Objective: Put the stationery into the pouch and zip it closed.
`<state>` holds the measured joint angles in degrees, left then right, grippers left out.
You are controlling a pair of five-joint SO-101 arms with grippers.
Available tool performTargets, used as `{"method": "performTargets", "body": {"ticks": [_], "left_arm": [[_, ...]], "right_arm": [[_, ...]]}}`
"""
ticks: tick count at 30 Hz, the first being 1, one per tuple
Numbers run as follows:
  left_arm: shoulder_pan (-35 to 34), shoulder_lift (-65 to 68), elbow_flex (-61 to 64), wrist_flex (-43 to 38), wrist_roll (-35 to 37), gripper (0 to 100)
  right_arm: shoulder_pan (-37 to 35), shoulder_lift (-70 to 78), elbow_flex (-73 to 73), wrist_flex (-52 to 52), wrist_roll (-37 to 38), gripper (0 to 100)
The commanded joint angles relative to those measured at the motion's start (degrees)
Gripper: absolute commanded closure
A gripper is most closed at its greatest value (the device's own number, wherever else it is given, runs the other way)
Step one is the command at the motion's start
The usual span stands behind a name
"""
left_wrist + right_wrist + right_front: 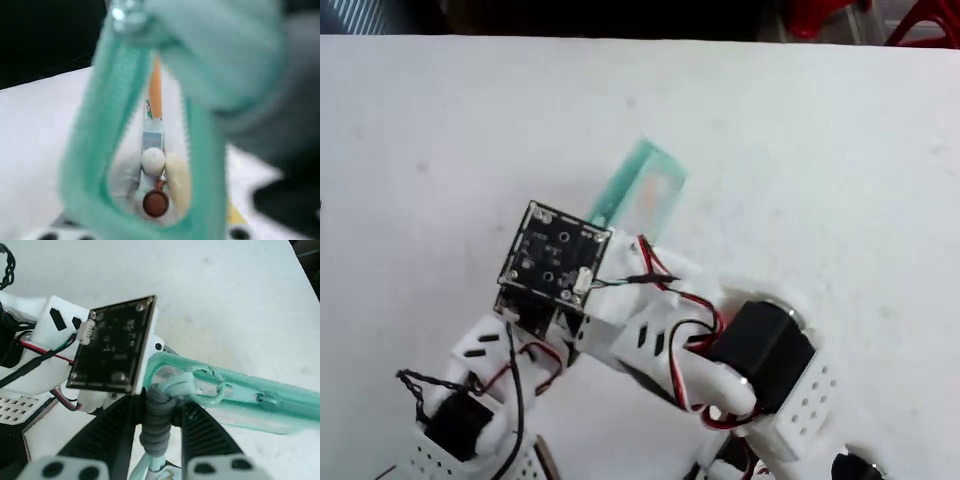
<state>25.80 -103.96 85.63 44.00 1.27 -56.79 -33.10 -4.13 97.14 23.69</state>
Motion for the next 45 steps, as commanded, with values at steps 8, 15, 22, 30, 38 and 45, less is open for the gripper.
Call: {"method": "performTargets", "body": {"ticks": [8,15,22,30,38,45], "left_arm": [[-0.8,-0.7,-6.2,-0.6,-0.5,98],[-0.8,-0.7,-18.6,13.6,-0.5,98],[-0.8,-0.7,-20.2,15.8,1.5,98],[-1.1,-0.7,-16.4,14.8,8.9,76],[-1.0,-0.7,-7.6,5.1,6.3,77],[-0.4,-0.7,-6.9,5.1,6.3,79]], "right_arm": [[20.8,-1.5,-4.2,-3.2,-6.9,98.1],[22.5,-1.6,-4.3,-8.5,-14.2,98.1],[24.3,-1.5,-4.1,-11.5,-20.6,98.1],[34.1,6.2,-4.0,-11.2,-24.4,98.1],[32.0,13.3,-4.1,-10.6,-25.1,98.1],[38.9,16.5,-4.3,-12.2,-25.1,98.1]]}}
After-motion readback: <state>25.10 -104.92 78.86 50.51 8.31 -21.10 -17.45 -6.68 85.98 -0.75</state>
